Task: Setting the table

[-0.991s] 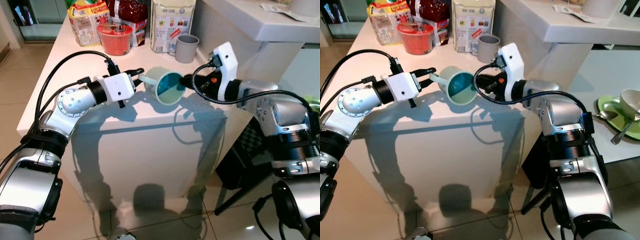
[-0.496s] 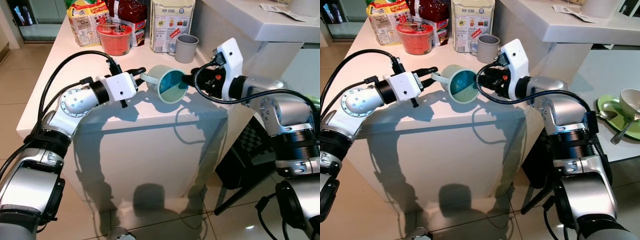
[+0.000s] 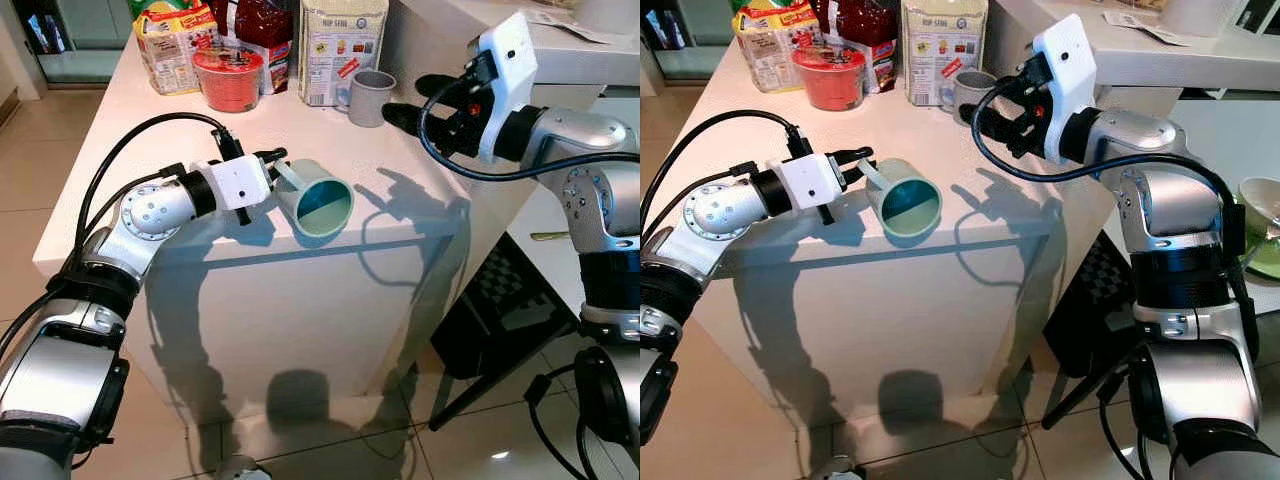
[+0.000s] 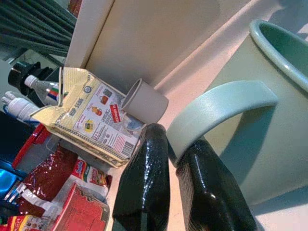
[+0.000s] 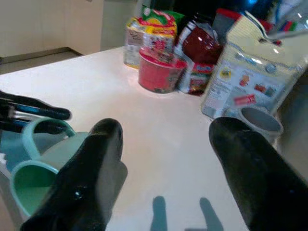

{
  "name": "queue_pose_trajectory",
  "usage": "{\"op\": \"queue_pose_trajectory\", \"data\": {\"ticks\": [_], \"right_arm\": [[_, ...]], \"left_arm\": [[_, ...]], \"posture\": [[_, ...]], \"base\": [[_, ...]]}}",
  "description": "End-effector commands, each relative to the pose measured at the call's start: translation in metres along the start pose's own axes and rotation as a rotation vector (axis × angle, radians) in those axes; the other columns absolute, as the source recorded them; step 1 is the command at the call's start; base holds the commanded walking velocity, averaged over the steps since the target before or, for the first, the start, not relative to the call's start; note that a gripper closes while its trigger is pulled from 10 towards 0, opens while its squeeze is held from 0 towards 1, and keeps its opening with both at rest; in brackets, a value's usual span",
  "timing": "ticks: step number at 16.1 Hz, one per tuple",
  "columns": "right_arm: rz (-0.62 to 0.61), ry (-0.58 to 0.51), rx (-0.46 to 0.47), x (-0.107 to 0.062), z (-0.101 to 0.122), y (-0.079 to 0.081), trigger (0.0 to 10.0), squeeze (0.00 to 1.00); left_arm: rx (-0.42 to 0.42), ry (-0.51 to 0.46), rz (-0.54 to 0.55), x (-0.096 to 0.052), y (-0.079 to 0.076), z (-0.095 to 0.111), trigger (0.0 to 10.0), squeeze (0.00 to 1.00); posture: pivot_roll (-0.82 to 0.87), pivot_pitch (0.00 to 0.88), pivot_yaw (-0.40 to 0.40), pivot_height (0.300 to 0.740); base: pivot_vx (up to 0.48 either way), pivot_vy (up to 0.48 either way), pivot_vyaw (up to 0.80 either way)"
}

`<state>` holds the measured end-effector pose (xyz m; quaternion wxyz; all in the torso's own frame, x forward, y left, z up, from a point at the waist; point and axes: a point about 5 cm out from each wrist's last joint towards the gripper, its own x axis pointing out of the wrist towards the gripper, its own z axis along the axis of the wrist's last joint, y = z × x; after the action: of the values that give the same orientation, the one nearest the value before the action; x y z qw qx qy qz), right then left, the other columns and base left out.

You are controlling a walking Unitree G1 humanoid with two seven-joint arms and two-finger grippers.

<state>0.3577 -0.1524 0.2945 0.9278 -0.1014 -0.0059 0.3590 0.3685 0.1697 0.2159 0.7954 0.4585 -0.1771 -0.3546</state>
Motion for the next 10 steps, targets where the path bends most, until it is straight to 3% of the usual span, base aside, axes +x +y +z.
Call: {"op": "queue_pose_trajectory", "data": {"ticks": [1, 4, 5, 6, 7, 8, 10], "right_arm": [[-0.064, 0.032, 0.021, -0.002, 0.0, -0.011, 10.0, 0.0], [-0.064, -0.024, 0.01, -0.007, 0.018, -0.013, 10.0, 0.0], [-0.092, -0.088, 0.018, -0.012, 0.032, -0.019, 10.0, 0.0], [-0.108, -0.109, 0.022, -0.013, 0.036, -0.021, 10.0, 0.0], [-0.167, -0.117, 0.014, -0.012, 0.03, -0.027, 10.0, 0.0], [-0.195, -0.121, 0.009, -0.011, 0.028, -0.029, 10.0, 0.0], [-0.334, -0.077, -0.081, -0.005, -0.004, -0.031, 10.0, 0.0]], "left_arm": [[-0.016, 0.04, -0.032, 0.002, -0.002, -0.004, 0.0, 0.0], [-0.092, 0.039, -0.015, 0.0, -0.002, -0.006, 0.0, 0.0], [-0.195, 0.031, 0.043, -0.002, 0.003, -0.006, 0.0, 0.0], [-0.24, 0.028, 0.064, -0.002, 0.004, -0.006, 0.0, 0.0], [-0.385, 0.02, 0.144, -0.004, 0.009, -0.007, 0.0, 0.0], [-0.428, 0.016, 0.168, -0.005, 0.01, -0.007, 0.0, 0.0], [-0.622, 0.0, 0.325, -0.017, 0.016, -0.014, 0.0, 0.0]], "posture": [[0.07, 0.0, -0.049, 0.74], [0.07, 0.0, -0.048, 0.74], [0.07, 0.0, -0.043, 0.74], [0.07, 0.0, -0.043, 0.74], [0.07, 0.0, -0.043, 0.74], [0.07, 0.0, -0.043, 0.74], [0.08, 0.0, -0.043, 0.74]], "base": [[0.0, 0.0, 0.0], [0.0, 0.0, 0.0], [0.0, 0.0, 0.0], [0.0, 0.0, 0.0], [0.0, 0.0, 0.0], [0.0, 0.0, 0.0], [0.0, 0.0, 0.0]]}}
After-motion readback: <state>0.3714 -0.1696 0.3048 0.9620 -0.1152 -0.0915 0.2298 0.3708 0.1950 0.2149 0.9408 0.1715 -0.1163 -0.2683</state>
